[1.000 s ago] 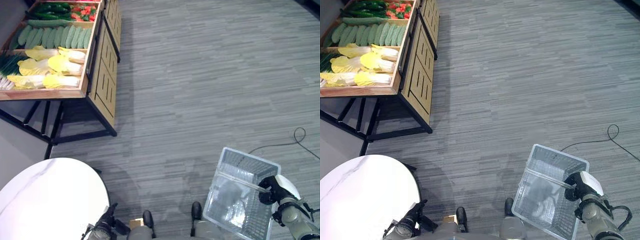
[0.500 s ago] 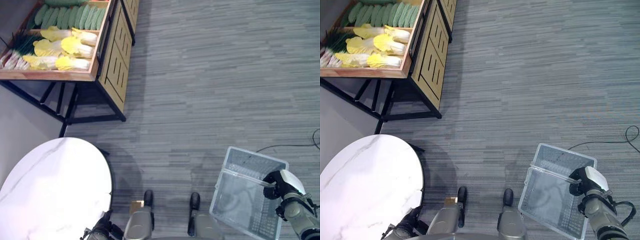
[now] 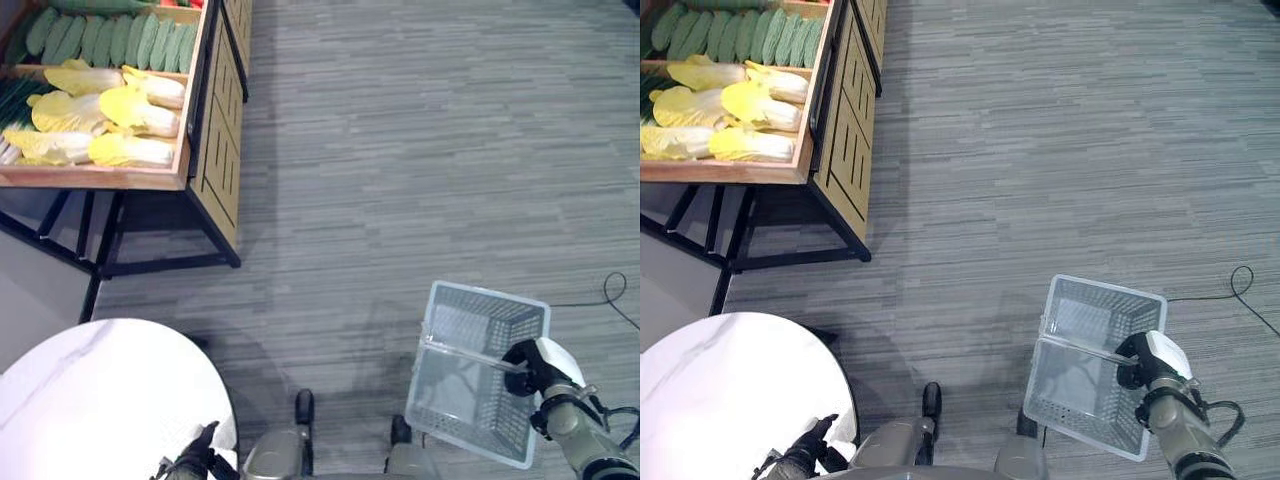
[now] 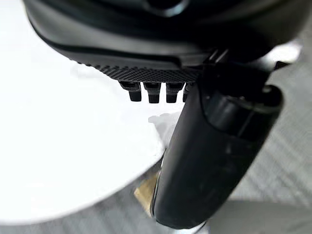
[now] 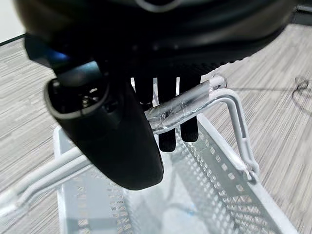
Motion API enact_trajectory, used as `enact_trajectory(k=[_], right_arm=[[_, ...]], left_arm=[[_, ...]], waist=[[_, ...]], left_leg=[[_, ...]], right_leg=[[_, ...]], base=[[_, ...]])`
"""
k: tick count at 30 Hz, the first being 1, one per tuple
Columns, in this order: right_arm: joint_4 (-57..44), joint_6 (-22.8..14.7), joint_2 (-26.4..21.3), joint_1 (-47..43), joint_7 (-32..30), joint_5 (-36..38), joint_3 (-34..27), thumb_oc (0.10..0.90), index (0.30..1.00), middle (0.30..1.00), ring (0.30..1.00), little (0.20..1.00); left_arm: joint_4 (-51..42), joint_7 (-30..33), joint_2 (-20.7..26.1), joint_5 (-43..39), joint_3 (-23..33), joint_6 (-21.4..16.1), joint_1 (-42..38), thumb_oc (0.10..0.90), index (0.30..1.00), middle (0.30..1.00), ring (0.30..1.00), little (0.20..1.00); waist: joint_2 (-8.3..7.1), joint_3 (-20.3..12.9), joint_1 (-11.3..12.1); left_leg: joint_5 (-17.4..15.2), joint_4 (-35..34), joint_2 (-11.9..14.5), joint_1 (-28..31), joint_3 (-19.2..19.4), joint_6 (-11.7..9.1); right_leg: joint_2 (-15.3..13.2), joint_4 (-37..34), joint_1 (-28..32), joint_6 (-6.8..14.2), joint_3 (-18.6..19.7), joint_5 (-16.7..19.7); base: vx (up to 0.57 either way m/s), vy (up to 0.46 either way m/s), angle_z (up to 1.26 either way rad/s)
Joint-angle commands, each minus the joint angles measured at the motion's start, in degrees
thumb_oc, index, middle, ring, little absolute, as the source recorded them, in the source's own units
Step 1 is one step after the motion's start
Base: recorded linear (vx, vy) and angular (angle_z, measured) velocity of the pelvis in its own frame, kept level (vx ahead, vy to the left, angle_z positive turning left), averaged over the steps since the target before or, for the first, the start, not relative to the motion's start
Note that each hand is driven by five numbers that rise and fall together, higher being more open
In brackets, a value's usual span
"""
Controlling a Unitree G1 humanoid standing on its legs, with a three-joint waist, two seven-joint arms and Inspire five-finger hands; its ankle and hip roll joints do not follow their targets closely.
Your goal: Get the vegetables into the basket
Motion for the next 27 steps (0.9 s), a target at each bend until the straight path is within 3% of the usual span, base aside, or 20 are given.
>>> enact_trajectory(k=[1,5,8,10,11,15,17,21,24,27], right_arm=[[-2.27,-0.48,-5.43,-5.07,-3.26,0.64,0.09,0.400,0.300,0.300,0.300,0.300],[-2.27,-0.44,-5.05,-5.39,-3.54,0.93,0.31,0.400,0.300,0.300,0.300,0.300],[-5.33,-0.43,-4.70,-4.51,-3.18,0.54,0.10,0.400,0.300,0.300,0.300,0.300],[-4.06,-0.66,-4.54,-4.98,-3.65,0.77,0.25,0.400,0.300,0.300,0.300,0.300],[-4.27,-0.49,-4.36,-5.14,-3.61,0.48,0.74,0.400,0.300,0.300,0.300,0.300],[-4.93,-0.60,-3.99,-3.03,-3.21,0.07,0.43,0.400,0.300,0.300,0.300,0.300],[-5.53,-1.25,-3.89,-1.65,-2.65,1.79,0.50,0.400,0.300,0.300,0.300,0.300],[-4.72,-1.60,-5.06,-1.10,-3.40,2.73,-0.07,0.400,0.300,0.300,0.300,0.300],[-4.88,-1.22,-5.59,-0.06,-3.84,3.30,-1.11,0.400,0.300,0.300,0.300,0.300],[-4.56,-1.11,-5.78,0.73,-4.33,4.04,-2.31,0.400,0.300,0.300,0.300,0.300]], left_arm=[[-0.11,1.04,2.39,-0.32,1.91,0.20,0.95,0.900,1.000,1.000,1.000,1.000],[-0.39,1.39,2.90,-1.29,2.42,0.22,0.92,0.900,1.000,1.000,1.000,1.000],[0.62,1.26,3.40,-1.32,3.27,0.18,0.53,0.900,1.000,1.000,1.000,1.000],[1.15,1.39,3.29,-0.77,3.20,0.17,0.35,0.900,1.000,1.000,1.000,1.000],[1.42,1.26,3.11,-0.42,3.29,0.27,0.33,0.900,1.000,1.000,1.000,1.000],[2.24,1.05,2.67,0.51,3.52,0.18,0.61,0.900,1.000,1.000,1.000,1.000],[2.23,1.56,1.33,-0.11,3.92,0.53,1.54,0.900,1.000,1.000,1.000,1.000],[1.44,1.57,-0.67,-0.31,1.97,0.76,0.64,0.900,1.000,1.000,1.000,1.000],[1.34,1.98,-1.31,-0.50,1.41,1.17,0.14,0.900,1.000,1.000,1.000,1.000],[1.86,2.31,-2.13,0.13,0.66,1.42,-0.28,0.900,1.000,1.000,1.000,1.000]], waist=[[-0.72,-1.07,1.13],[0.48,0.49,0.12],[0.61,1.94,-1.54],[0.39,2.62,-2.22],[-0.10,2.87,-2.90],[-0.75,2.23,-3.71],[-0.39,-0.63,-2.91],[-0.28,-0.57,-3.31],[-0.63,-0.01,-3.35],[-0.75,0.15,-3.06]], left_leg=[[-0.83,5.22,3.15,-6.09,-3.13,-2.81],[-1.98,4.05,2.81,-2.22,-2.69,-1.75],[-3.46,3.49,2.14,0.95,-3.38,-2.08],[-4.82,3.61,2.23,2.42,-4.17,-2.85],[-6.26,4.47,2.44,3.63,-4.96,-3.97],[-8.76,5.94,2.93,6.00,-6.66,-5.13],[-6.45,7.38,6.63,7.15,-9.65,-7.84],[-0.18,13.03,8.55,4.53,-10.74,-10.32],[2.07,14.42,9.20,1.56,-8.42,-10.14],[0.67,9.13,8.70,-1.48,-6.53,-9.61]], right_leg=[[1.00,12.33,1.21,4.14,-0.95,6.03],[1.15,18.58,-3.53,3.33,-3.37,6.62],[2.37,12.26,-8.43,2.51,-5.31,3.82],[1.75,5.63,-9.17,3.21,-6.05,4.40],[0.65,-0.18,-10.81,4.28,-5.51,6.49],[1.30,-3.51,-10.02,4.59,-3.42,6.79],[5.42,-1.83,-6.61,1.65,-6.25,3.14],[6.66,-1.99,-4.37,-0.67,-8.72,0.94],[6.74,-3.29,-1.95,-1.51,-10.01,-0.33],[6.43,-5.16,-0.16,-1.11,-11.02,-0.95]], base=[[0.06,0.242,-0.23],[0.11,0.152,-0.10],[0.22,-0.021,0.05],[0.26,-0.172,0.07],[0.35,-0.260,0.09],[0.29,-0.223,0.49],[0.49,-0.609,0.71],[0.18,-0.304,0.45],[0.10,-0.168,0.03],[0.09,-0.073,0.27]])
